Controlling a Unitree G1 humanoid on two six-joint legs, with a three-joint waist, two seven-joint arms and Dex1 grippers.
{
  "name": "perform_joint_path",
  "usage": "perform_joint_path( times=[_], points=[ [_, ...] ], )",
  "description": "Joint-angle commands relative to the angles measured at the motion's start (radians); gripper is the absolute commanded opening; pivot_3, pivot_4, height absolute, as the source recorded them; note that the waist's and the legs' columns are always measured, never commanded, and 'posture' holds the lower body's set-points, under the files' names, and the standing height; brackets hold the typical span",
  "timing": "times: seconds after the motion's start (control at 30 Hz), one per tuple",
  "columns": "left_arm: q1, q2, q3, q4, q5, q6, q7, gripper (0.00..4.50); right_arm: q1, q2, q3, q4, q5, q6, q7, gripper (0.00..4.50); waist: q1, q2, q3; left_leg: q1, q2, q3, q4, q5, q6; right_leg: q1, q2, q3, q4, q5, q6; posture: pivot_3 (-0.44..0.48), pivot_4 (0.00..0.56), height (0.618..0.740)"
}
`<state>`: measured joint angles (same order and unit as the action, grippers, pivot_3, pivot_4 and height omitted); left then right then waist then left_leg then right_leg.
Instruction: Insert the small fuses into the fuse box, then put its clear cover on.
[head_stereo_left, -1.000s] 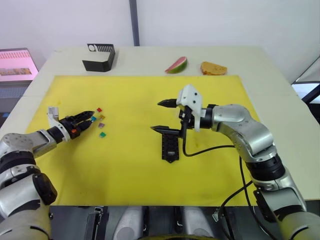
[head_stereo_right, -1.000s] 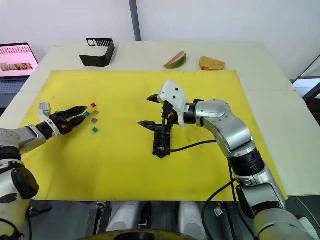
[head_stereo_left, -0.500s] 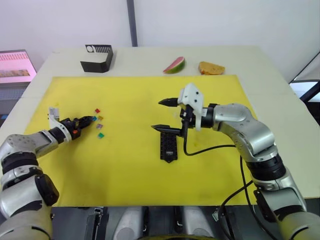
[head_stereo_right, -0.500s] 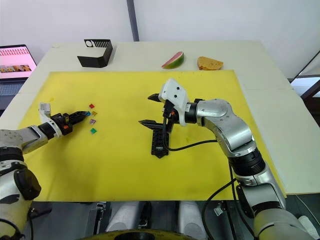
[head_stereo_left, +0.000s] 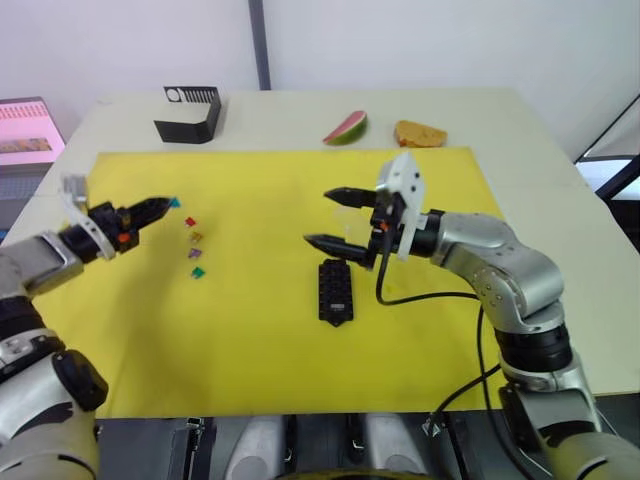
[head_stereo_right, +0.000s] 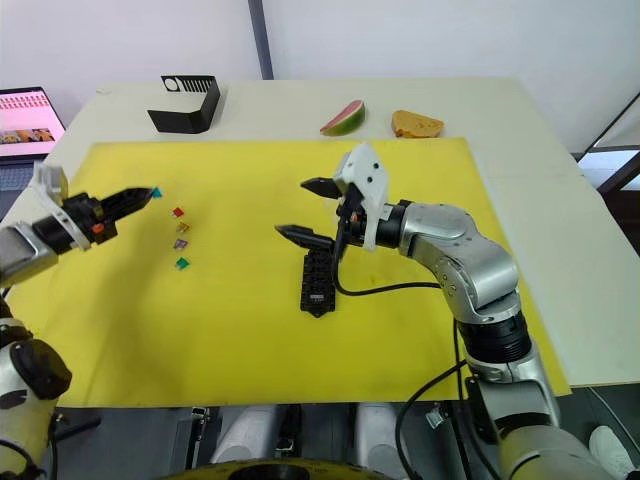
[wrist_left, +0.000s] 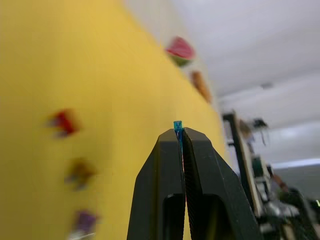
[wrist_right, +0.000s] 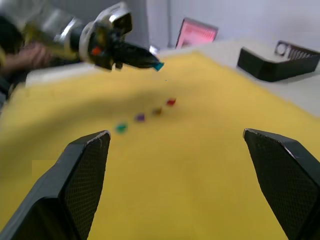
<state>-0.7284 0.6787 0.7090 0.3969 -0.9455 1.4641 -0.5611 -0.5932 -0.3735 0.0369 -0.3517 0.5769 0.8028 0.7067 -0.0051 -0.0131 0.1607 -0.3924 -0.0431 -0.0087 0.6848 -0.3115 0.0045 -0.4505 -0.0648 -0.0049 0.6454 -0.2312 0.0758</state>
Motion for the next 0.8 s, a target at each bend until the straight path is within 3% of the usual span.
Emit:
perform_joint_path(
  times=[0.03,0.2,0.5,0.8],
  points=[
    [0.016,-0.052,-0.083,-0.229,-0.091,0.015,-0.051,0.05,-0.015,0.042,-0.098,-0.045,0.121,0.072,-0.075,4.50,-0.005,0.000,0.000,0.000,0.000,0.000,0.000,0.000,0.000,0.000,0.000,0.000,0.000,0.000,0.000,0.000,0.150,0.740],
    [0.014,-0.183,-0.152,-0.400,-0.193,-0.014,-0.061,0.05,-0.049,0.149,-0.206,-0.029,0.305,0.164,-0.214,4.50,-0.010,0.000,0.000,0.000,0.000,0.000,-0.001,0.000,-0.001,-0.001,0.000,0.000,0.000,0.000,0.000,0.000,0.150,0.740],
    [-0.055,-0.365,-0.181,-0.371,-0.318,-0.106,0.031,0.05,-0.048,0.245,-0.244,-0.030,0.461,0.175,-0.386,4.50,-0.006,0.000,0.000,0.001,0.000,0.000,0.000,0.001,-0.001,-0.001,0.001,0.000,0.000,0.000,0.000,0.000,0.150,0.740],
    [-0.060,-0.446,-0.216,-0.355,-0.386,-0.200,0.104,0.05,-0.042,0.278,-0.256,-0.038,0.567,0.143,-0.499,4.50,-0.009,0.000,0.000,0.001,0.000,0.001,0.000,0.001,-0.001,-0.001,0.002,0.000,0.000,0.000,0.000,0.000,0.150,0.740]
  ],
)
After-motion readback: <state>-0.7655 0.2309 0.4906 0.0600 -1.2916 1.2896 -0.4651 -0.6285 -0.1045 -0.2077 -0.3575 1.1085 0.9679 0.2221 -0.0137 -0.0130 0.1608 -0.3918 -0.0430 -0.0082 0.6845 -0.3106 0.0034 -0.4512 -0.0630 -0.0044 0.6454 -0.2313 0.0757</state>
